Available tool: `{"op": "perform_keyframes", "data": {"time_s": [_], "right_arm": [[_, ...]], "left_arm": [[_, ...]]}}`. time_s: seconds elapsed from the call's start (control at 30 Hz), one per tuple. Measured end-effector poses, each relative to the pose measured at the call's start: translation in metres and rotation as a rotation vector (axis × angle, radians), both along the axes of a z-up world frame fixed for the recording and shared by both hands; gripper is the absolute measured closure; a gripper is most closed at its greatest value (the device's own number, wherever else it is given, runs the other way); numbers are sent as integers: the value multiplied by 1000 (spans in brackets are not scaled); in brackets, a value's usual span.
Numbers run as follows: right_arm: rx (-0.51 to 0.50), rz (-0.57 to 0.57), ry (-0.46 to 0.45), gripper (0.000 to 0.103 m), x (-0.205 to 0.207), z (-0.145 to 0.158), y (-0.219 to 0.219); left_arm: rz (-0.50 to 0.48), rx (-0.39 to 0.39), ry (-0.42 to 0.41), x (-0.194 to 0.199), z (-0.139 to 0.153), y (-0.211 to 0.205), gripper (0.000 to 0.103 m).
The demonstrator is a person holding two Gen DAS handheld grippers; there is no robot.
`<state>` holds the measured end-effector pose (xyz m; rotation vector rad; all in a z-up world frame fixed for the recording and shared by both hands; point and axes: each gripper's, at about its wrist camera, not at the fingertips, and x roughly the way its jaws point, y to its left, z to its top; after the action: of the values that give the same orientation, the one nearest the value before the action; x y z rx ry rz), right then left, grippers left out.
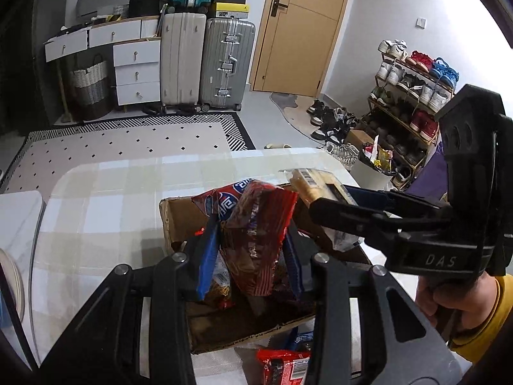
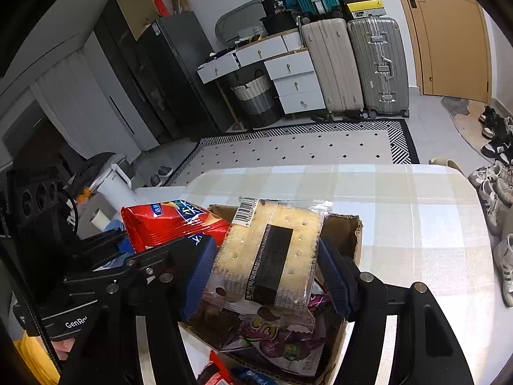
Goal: Organize snacks
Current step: 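Open both tools to drop the packets into the box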
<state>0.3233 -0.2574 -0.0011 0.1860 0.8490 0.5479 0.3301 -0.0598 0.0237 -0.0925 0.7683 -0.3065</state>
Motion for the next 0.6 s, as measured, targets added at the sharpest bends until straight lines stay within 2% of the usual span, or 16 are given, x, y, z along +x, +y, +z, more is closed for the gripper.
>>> {"op": "perform_keyframes", "data": {"time_s": [0.17,0.6], "right_arm": [[24,-16,29,38,4,-2,1],[32,-20,-21,38,-14,11,-3]], "left_arm": [[2,8,22,-1,-9,0,68],[6,20,9,-13,-7,5,68]]}}
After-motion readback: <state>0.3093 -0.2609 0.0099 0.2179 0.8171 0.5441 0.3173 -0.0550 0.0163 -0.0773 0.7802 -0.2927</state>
